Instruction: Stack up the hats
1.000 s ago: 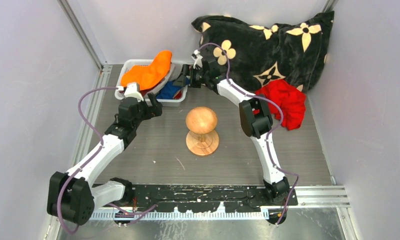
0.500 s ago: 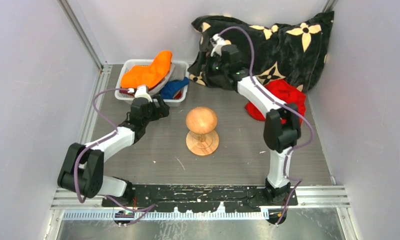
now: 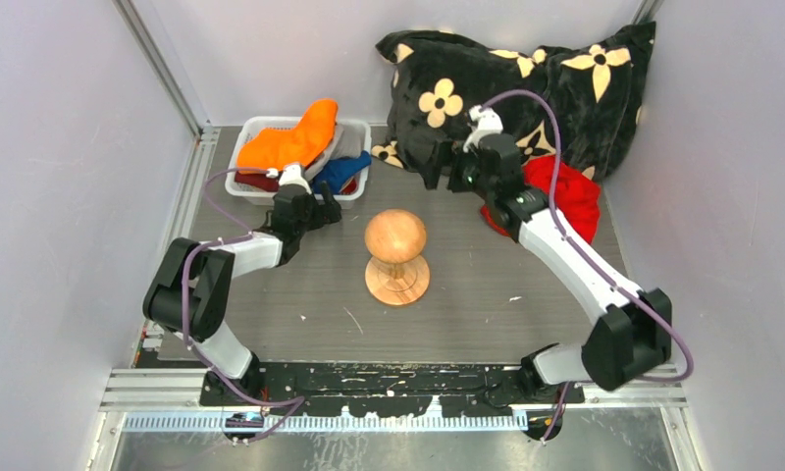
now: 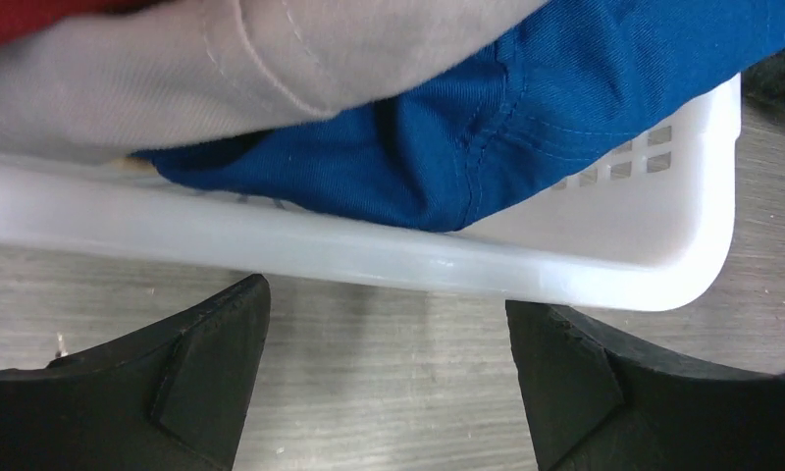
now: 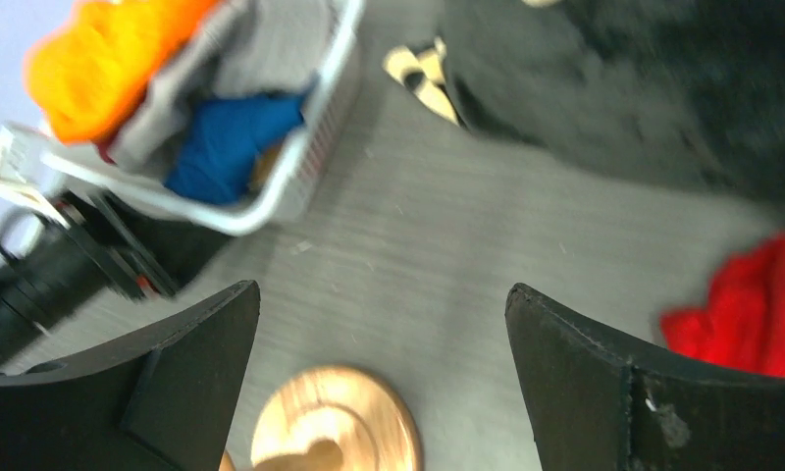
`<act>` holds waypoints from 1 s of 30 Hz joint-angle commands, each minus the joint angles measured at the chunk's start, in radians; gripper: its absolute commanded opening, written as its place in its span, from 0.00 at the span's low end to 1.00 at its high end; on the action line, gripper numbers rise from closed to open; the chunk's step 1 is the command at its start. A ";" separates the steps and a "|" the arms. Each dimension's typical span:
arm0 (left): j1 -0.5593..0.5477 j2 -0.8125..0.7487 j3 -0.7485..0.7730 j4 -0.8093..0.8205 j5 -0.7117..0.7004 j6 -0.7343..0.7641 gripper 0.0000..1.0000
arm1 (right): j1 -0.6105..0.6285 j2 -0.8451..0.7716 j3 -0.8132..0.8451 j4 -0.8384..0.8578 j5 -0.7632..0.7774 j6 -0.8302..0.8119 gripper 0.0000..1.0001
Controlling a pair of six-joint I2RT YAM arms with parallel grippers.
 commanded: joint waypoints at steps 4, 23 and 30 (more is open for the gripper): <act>-0.001 0.068 0.126 0.086 -0.065 0.025 0.90 | 0.004 -0.277 -0.234 -0.125 0.109 0.054 1.00; 0.079 0.211 0.309 0.018 -0.041 0.011 0.90 | 0.170 -0.535 -0.554 -0.270 0.130 0.199 1.00; 0.031 0.034 0.247 -0.058 -0.032 0.015 0.79 | 0.232 -0.492 -0.631 -0.210 0.132 0.213 1.00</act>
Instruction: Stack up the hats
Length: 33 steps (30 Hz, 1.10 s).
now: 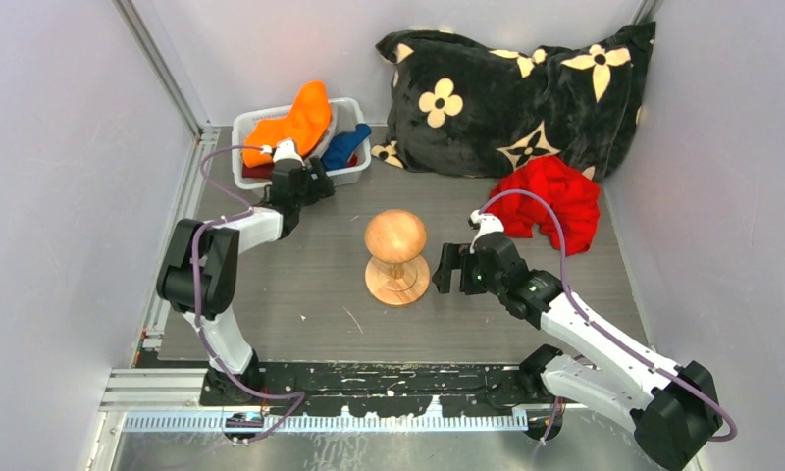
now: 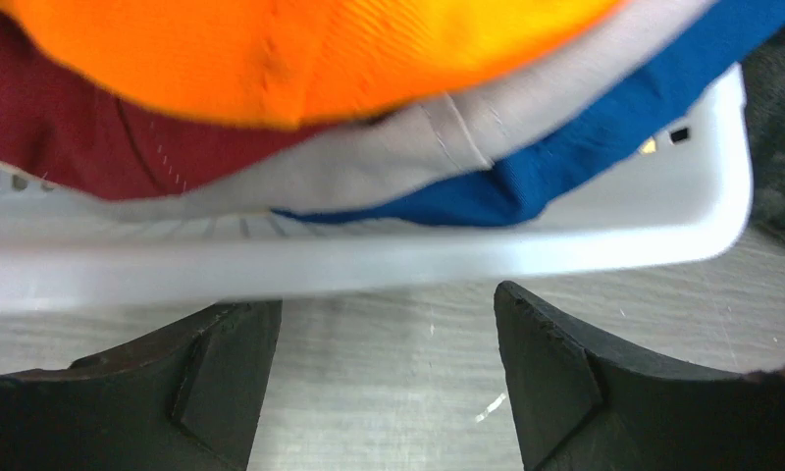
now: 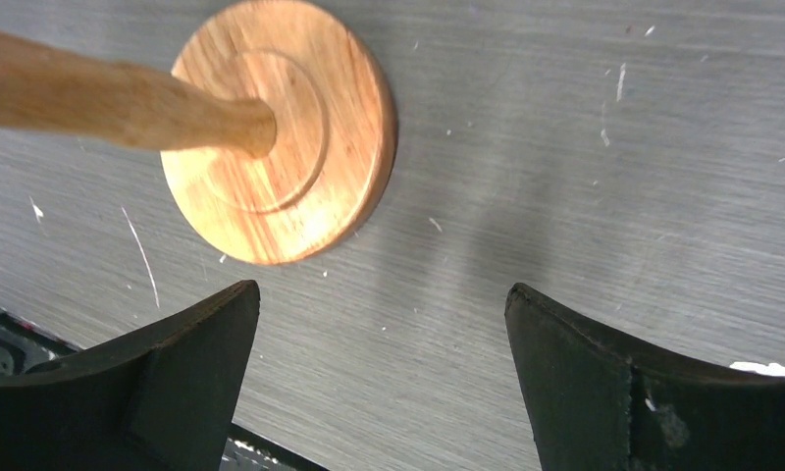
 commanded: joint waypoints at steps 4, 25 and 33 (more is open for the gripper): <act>-0.089 -0.265 0.000 -0.085 -0.105 0.104 0.79 | 0.042 0.028 -0.083 0.142 -0.007 0.034 1.00; -0.017 0.011 0.394 -0.196 -0.176 0.303 0.80 | 0.119 0.095 -0.149 0.224 -0.025 0.006 1.00; 0.012 0.025 0.413 -0.200 -0.158 0.302 0.80 | 0.148 0.186 -0.160 0.281 -0.003 0.003 1.00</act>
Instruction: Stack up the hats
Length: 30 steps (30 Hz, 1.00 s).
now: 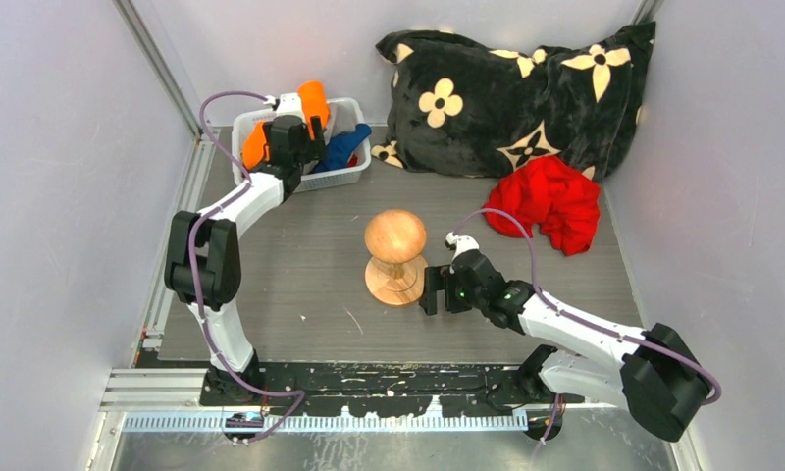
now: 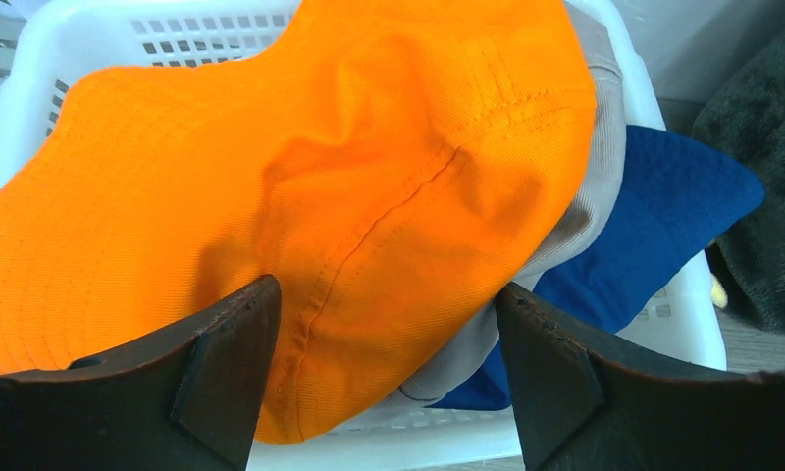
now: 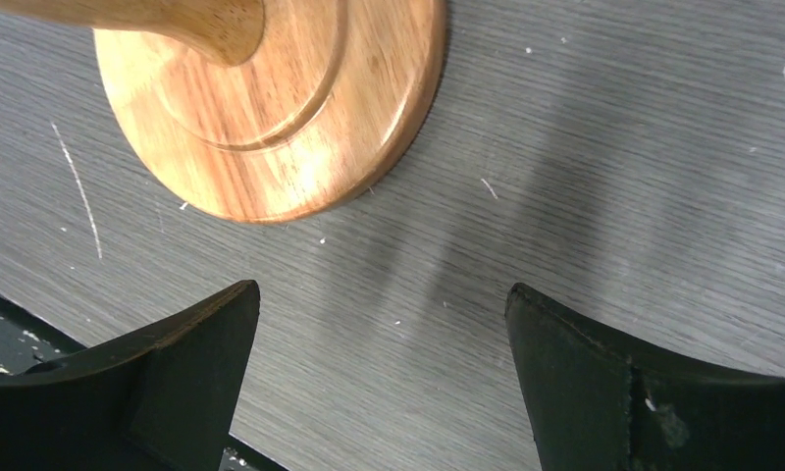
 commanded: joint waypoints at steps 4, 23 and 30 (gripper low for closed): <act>0.023 -0.010 0.065 0.021 0.021 0.006 0.80 | 0.055 0.112 0.001 0.115 0.079 -0.010 1.00; 0.070 0.005 0.092 0.008 0.089 0.012 0.57 | 0.188 0.375 -0.031 0.359 0.339 0.010 1.00; 0.080 -0.003 0.103 0.008 0.098 0.019 0.20 | 0.188 0.469 -0.001 0.425 0.384 0.010 1.00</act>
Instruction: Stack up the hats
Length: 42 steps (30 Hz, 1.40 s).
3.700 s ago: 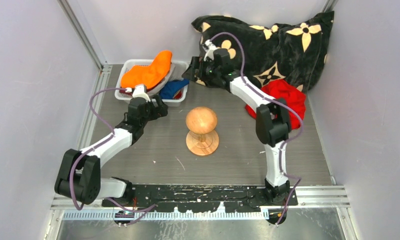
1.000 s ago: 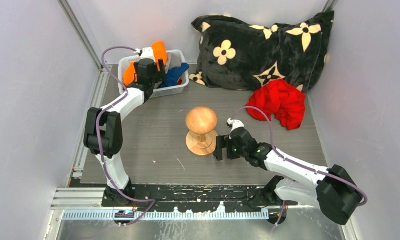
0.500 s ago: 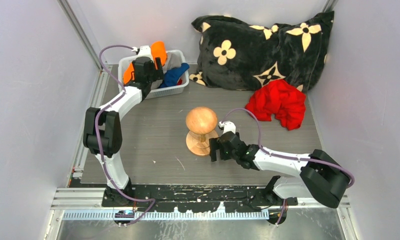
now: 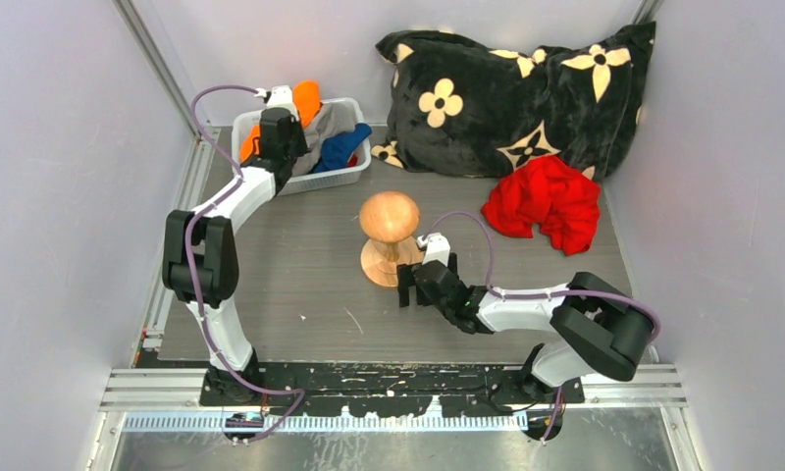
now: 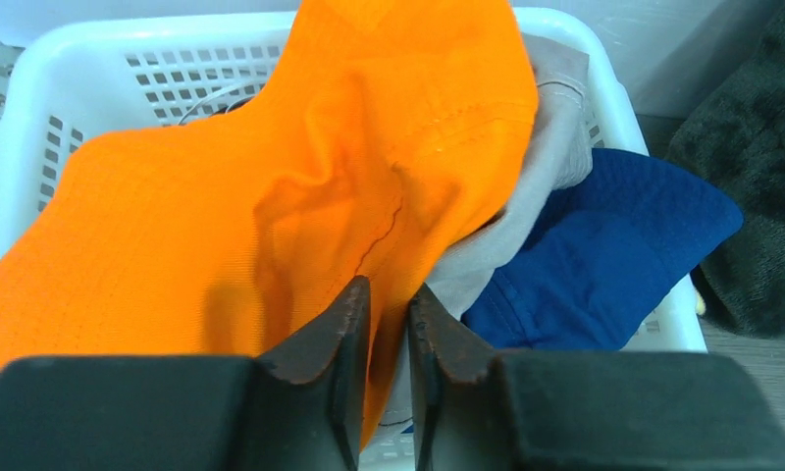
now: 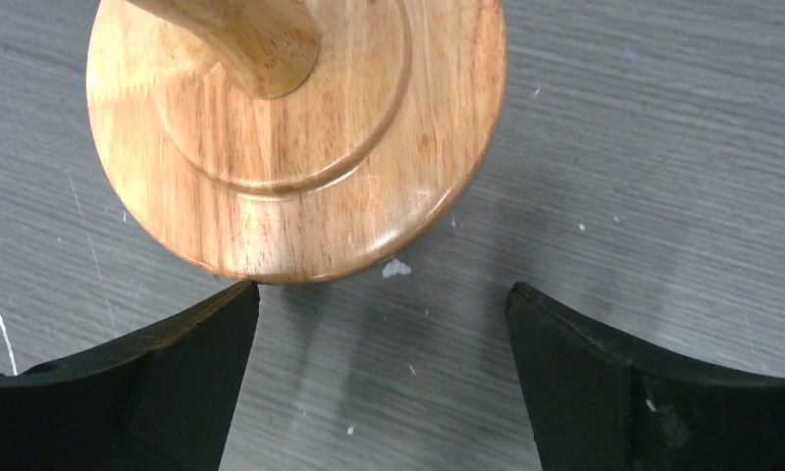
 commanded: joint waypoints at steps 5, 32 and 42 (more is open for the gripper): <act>0.026 -0.020 0.055 0.027 0.003 0.023 0.10 | -0.001 0.159 0.047 -0.028 0.040 0.012 1.00; 0.045 -0.068 0.038 0.027 0.024 0.027 0.43 | -0.082 0.282 0.138 0.024 0.053 -0.023 1.00; 0.056 -0.086 0.026 0.034 0.035 0.013 0.45 | -0.096 0.303 0.158 0.026 0.035 -0.028 1.00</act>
